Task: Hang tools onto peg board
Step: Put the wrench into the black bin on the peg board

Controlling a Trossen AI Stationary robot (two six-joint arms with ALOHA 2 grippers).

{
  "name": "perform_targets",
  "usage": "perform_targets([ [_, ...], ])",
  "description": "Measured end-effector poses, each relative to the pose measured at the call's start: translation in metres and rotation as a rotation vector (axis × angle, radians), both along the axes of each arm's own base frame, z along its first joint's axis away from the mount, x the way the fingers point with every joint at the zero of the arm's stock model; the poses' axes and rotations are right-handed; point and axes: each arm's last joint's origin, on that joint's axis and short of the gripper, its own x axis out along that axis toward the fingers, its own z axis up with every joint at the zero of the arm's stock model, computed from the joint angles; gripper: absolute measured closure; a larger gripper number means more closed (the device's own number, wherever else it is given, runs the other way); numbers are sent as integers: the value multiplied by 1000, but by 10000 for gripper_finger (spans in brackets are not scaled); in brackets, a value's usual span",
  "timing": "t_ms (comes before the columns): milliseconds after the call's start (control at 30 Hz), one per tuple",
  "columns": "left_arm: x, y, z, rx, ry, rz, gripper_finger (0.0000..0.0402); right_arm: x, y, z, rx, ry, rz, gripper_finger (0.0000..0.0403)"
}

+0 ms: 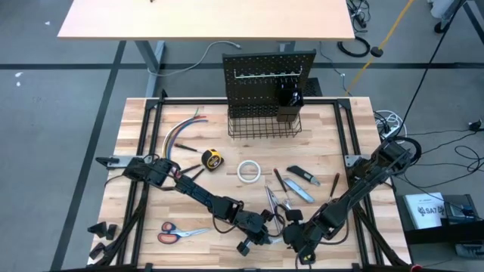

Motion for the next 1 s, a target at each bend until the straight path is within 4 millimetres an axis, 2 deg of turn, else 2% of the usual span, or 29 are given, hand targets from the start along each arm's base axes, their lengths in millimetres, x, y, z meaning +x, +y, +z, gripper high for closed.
perform_targets([
  [167, 0, 0, -1, 1, 2, 0, 402, 4, -5, -12, -57, 39, 3, 255],
  [500, 0, 0, -1, 1, 3, 1, 402, 4, -9, -16, -91, 55, 8, 232],
  [700, 0, 1, -1, -14, 9, -14, 402, 7, -7, -35, -132, 90, -12, 234],
  [833, 0, 1, -1, -16, 11, -16, 402, 7, -7, -42, -127, 125, -73, 264],
  [1000, 0, 3, -2, -23, 19, -22, 401, 5, -8, -40, -107, 175, -122, 356],
])
